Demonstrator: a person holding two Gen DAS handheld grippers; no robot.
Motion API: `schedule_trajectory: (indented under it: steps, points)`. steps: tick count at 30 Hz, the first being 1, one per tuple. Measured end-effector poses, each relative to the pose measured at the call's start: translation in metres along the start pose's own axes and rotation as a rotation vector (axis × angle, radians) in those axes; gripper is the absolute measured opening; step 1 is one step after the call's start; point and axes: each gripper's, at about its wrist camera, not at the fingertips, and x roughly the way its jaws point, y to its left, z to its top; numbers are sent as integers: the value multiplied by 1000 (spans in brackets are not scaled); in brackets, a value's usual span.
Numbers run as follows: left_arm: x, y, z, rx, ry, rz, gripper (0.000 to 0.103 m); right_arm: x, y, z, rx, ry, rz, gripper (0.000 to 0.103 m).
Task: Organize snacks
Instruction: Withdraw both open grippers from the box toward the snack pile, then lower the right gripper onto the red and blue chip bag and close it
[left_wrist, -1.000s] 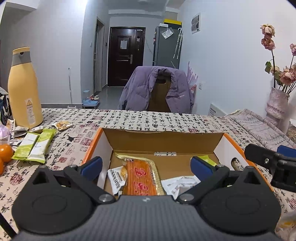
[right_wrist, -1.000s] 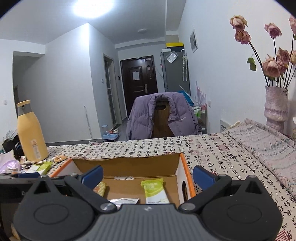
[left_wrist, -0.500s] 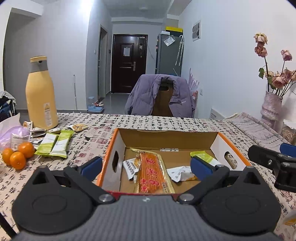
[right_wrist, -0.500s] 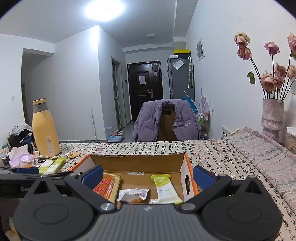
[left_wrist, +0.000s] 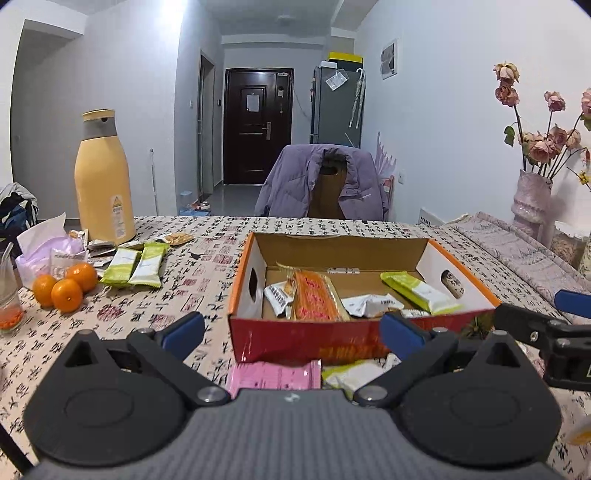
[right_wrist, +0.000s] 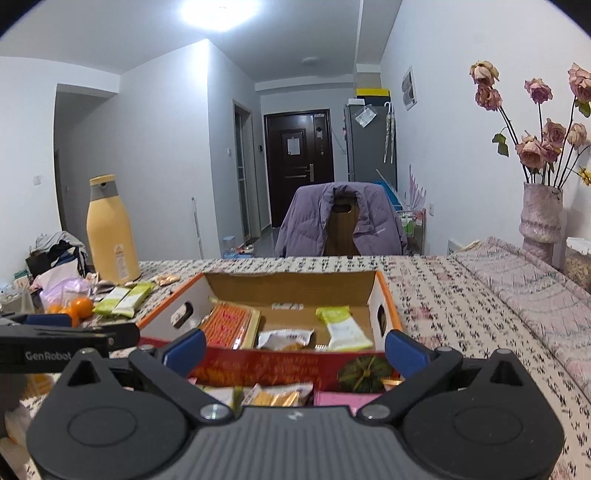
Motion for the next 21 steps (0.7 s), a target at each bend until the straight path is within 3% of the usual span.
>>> schedule_trajectory:
  steps: [10,21]
  points:
    - [-29,9,-31,13,31,-37,103,-25,13,-24,-4,30,24,103]
    - [-41,30,-73,14,100,-41,103,-27,30,-62,-33,128,47,103]
